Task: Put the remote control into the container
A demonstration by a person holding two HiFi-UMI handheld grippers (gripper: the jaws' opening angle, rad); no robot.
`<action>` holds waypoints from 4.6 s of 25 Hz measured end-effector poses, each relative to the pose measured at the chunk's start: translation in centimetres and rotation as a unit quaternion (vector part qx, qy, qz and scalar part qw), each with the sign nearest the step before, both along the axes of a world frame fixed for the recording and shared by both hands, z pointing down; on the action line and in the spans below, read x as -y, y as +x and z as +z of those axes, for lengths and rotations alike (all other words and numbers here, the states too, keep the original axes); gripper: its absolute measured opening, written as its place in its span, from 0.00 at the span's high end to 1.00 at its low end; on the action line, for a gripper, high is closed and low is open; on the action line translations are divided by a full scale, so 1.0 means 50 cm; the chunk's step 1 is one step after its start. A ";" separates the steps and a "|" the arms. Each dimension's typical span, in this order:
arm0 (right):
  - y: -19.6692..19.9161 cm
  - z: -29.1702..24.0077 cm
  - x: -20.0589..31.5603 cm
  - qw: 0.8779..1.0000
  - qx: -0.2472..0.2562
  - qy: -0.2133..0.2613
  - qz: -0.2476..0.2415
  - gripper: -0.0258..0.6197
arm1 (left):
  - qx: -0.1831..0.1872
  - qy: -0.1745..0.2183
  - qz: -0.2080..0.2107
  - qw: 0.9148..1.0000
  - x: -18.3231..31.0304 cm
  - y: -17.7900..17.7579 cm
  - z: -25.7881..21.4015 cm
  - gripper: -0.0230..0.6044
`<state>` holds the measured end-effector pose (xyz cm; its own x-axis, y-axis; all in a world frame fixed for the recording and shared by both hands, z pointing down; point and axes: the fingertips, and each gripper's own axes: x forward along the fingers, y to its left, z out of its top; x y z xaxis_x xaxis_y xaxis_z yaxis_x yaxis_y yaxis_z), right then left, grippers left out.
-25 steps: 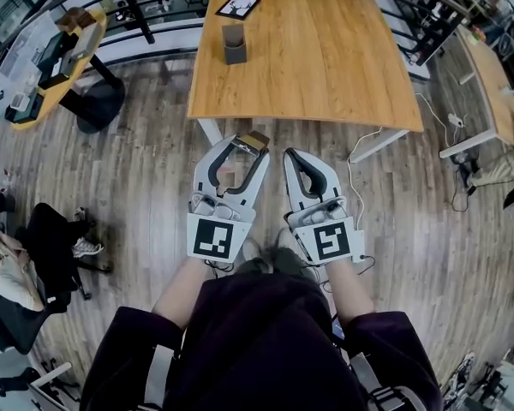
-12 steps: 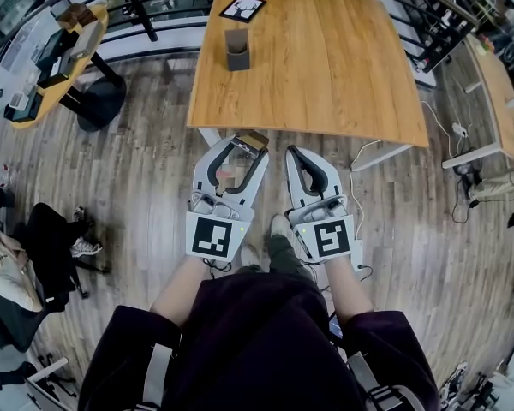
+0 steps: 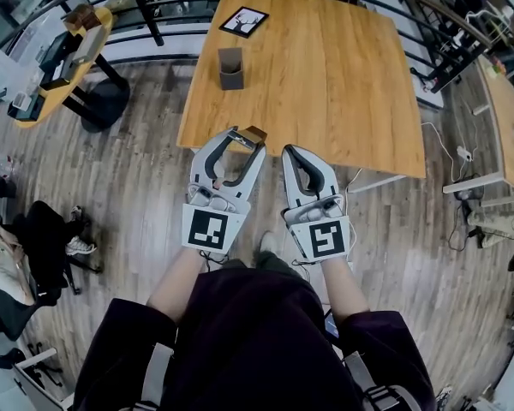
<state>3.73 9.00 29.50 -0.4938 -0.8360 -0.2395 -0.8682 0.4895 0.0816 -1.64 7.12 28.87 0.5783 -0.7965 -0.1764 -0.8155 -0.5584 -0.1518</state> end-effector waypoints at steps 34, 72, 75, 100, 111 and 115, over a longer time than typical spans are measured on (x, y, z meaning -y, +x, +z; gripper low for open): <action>-0.115 0.066 0.493 0.999 -0.014 -0.031 -0.009 0.93 | 0.096 0.004 -0.001 0.995 0.497 -0.102 0.070 0.63; -0.158 0.359 0.880 0.993 -0.006 -0.110 -0.044 0.93 | 0.046 -0.124 -0.111 0.985 0.912 -0.155 0.407 0.63; -0.150 0.365 0.883 0.993 -0.007 -0.112 -0.042 0.93 | 0.045 -0.133 -0.118 0.983 0.926 -0.151 0.434 0.63; -0.111 0.389 0.882 0.992 -0.010 -0.123 -0.032 0.93 | 0.090 -0.233 -0.138 0.958 0.962 -0.142 0.601 0.63; -0.098 0.386 0.876 0.992 -0.009 -0.121 -0.027 0.93 | 0.088 -0.213 -0.141 0.963 0.958 -0.142 0.585 0.54; -0.093 0.384 0.870 0.992 -0.008 -0.120 -0.027 0.93 | 0.081 -0.206 -0.142 0.965 0.942 -0.142 0.567 0.53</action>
